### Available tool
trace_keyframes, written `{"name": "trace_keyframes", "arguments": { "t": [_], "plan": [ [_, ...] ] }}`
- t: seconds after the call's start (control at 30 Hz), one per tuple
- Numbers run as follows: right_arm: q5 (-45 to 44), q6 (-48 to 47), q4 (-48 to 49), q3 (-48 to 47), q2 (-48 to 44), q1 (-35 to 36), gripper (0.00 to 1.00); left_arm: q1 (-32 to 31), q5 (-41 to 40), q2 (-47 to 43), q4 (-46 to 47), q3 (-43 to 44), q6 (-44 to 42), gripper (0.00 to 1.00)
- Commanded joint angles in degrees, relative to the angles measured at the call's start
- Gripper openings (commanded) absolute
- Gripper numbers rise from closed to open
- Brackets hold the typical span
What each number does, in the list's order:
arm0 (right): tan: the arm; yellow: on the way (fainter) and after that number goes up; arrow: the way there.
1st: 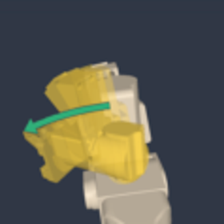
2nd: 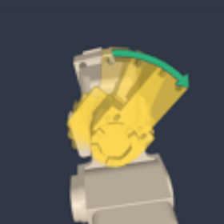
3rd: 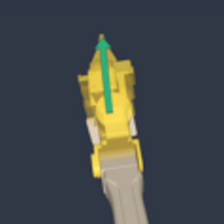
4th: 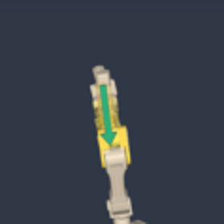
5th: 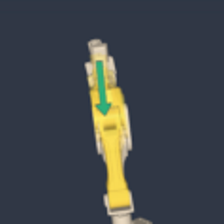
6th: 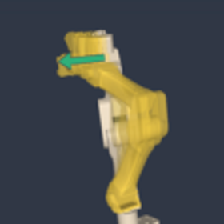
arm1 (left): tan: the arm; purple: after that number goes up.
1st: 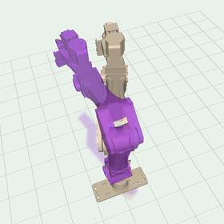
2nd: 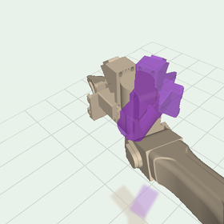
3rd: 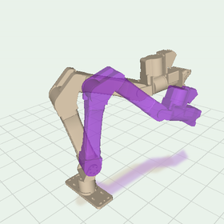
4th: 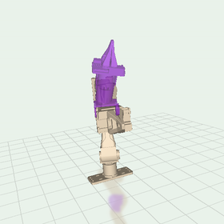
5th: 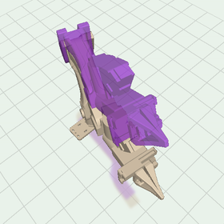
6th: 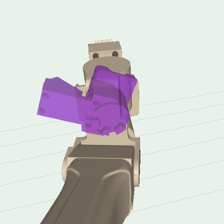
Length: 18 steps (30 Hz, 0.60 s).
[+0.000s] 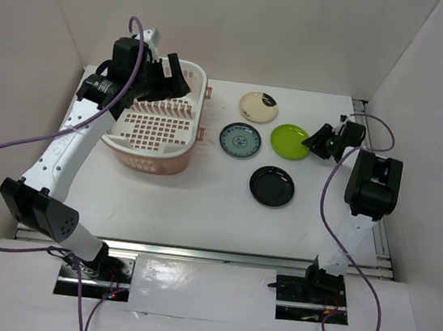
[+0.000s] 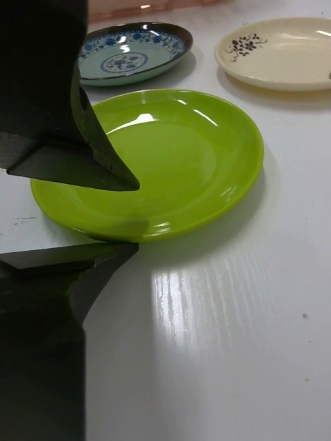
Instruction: Load the plates into the dish rack
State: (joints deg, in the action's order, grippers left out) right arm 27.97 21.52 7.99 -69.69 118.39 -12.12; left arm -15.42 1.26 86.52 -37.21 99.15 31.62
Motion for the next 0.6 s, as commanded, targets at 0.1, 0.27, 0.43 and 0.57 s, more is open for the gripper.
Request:
{"name": "trace_keyframes", "arguments": {
  "t": [0.1,0.27,0.43,0.57],
  "plan": [
    [-2.38,0.36,-6.31,-0.09,5.45,0.08,0.25,-0.14,-1.6,-0.21,1.88,2.54,-0.77,1.0],
    [-3.71,1.76,-9.39,-2.81,6.77,-0.44,0.0,-0.14,-1.61,-0.21,1.88,2.54,-0.77,1.0],
    [-3.18,5.72,-10.8,-5.8,4.15,-0.45,0.0,-0.14,0.57,0.84,1.88,2.54,-0.77,1.0],
    [-9.14,9.94,-9.14,-5.81,-2.71,-0.45,0.0,-0.14,2.52,2.51,2.41,3.58,-0.77,1.0]
  ]
}}
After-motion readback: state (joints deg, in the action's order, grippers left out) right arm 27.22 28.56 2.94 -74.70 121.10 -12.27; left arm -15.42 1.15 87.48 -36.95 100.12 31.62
